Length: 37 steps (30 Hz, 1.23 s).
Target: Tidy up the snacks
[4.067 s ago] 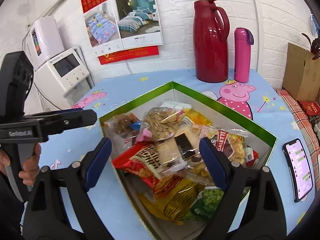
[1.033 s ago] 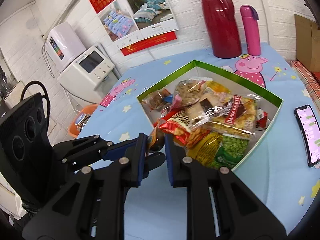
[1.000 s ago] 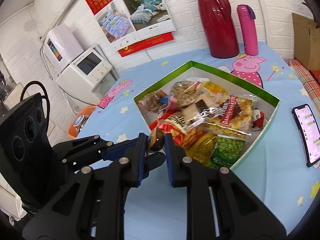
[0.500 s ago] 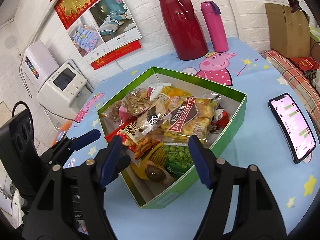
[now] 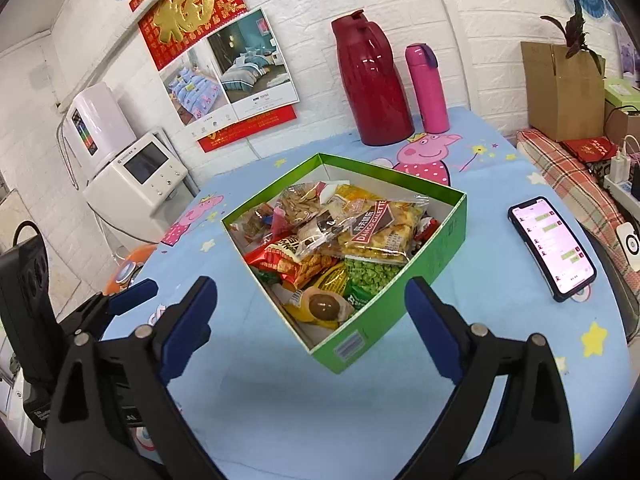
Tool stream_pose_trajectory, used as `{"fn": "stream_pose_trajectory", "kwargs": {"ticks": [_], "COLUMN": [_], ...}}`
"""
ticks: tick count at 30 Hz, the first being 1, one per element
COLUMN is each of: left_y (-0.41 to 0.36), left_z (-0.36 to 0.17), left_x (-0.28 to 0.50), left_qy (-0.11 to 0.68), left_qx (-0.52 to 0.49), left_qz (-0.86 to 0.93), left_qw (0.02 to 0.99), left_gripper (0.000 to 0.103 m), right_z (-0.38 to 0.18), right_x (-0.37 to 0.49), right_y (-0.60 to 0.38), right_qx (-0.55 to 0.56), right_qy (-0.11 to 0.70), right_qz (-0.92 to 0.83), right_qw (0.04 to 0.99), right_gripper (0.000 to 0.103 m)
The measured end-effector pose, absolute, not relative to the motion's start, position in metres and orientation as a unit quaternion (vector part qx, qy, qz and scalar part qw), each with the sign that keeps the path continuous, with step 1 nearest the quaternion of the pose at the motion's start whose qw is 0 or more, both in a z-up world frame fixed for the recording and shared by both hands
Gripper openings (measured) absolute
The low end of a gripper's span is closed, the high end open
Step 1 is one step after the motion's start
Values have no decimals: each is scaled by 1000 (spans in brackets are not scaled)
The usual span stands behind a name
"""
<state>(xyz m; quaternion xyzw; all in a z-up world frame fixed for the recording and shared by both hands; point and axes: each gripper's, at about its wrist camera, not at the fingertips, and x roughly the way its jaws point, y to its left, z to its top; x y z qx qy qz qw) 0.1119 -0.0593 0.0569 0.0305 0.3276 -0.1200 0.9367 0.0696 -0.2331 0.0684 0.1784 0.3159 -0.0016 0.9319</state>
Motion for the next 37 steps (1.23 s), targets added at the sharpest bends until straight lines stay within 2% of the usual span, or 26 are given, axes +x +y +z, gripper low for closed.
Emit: {"fn": "stream_pose_trajectory", "kwargs": {"ticks": [10, 19, 37], "left_y": [-38, -42, -34], "left_z": [28, 6, 1], "left_x": [70, 44, 42], "left_qy": [360, 376, 374], "left_qx": [-29, -5, -3], "left_qz": [-80, -64, -52], "left_qw": [929, 924, 926], "left_gripper": [102, 102, 103], "right_z": [54, 23, 8], "right_x": [12, -4, -6], "right_y": [-212, -198, -193], "right_qx": [126, 66, 69], "right_qy": [320, 344, 351], "right_qz": [-68, -118, -139], "right_qw": [936, 929, 923], "right_gripper": [102, 102, 102]}}
